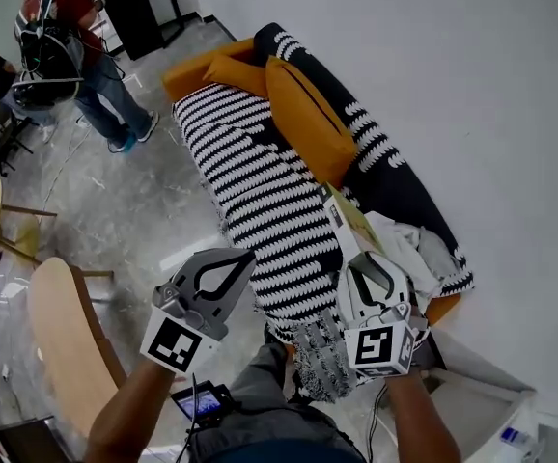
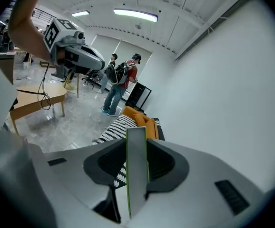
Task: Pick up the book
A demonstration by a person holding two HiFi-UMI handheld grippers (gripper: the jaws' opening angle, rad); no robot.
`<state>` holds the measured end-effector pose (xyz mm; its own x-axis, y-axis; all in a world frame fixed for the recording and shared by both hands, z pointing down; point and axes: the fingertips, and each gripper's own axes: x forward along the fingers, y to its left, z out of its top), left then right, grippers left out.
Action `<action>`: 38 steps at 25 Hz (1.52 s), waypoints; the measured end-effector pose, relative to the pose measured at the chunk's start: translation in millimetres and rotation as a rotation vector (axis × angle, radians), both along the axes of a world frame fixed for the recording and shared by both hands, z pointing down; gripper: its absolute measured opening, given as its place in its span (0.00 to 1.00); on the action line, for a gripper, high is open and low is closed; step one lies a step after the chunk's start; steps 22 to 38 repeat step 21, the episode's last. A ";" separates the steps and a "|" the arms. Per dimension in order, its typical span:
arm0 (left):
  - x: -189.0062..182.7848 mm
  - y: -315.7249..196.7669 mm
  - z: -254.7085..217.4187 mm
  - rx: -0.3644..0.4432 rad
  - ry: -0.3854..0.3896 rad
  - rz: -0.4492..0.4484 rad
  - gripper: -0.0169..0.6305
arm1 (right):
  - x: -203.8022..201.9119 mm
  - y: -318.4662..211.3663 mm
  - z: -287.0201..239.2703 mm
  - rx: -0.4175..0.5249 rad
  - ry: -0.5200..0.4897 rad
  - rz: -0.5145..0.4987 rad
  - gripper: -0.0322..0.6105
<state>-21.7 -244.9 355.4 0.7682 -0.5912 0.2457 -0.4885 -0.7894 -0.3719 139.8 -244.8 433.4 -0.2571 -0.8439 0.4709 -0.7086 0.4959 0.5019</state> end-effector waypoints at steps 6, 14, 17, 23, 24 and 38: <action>5.9 13.4 -17.2 0.031 0.002 0.009 0.03 | 2.1 19.7 -53.1 0.079 -0.029 0.031 0.27; 13.6 31.5 -36.5 0.067 -0.004 0.018 0.03 | 3.8 45.4 -117.1 0.212 -0.025 0.018 0.27; 14.5 38.1 -43.2 0.076 -0.002 0.018 0.03 | 3.1 54.9 -140.7 0.256 -0.025 0.011 0.27; 12.9 47.4 -47.6 0.077 -0.002 0.020 0.03 | -1.4 68.3 -162.6 0.296 -0.023 -0.007 0.27; 12.9 47.4 -47.6 0.077 -0.002 0.020 0.03 | -1.4 68.3 -162.6 0.296 -0.023 -0.007 0.27; 12.9 47.4 -47.6 0.077 -0.002 0.020 0.03 | -1.4 68.3 -162.6 0.296 -0.023 -0.007 0.27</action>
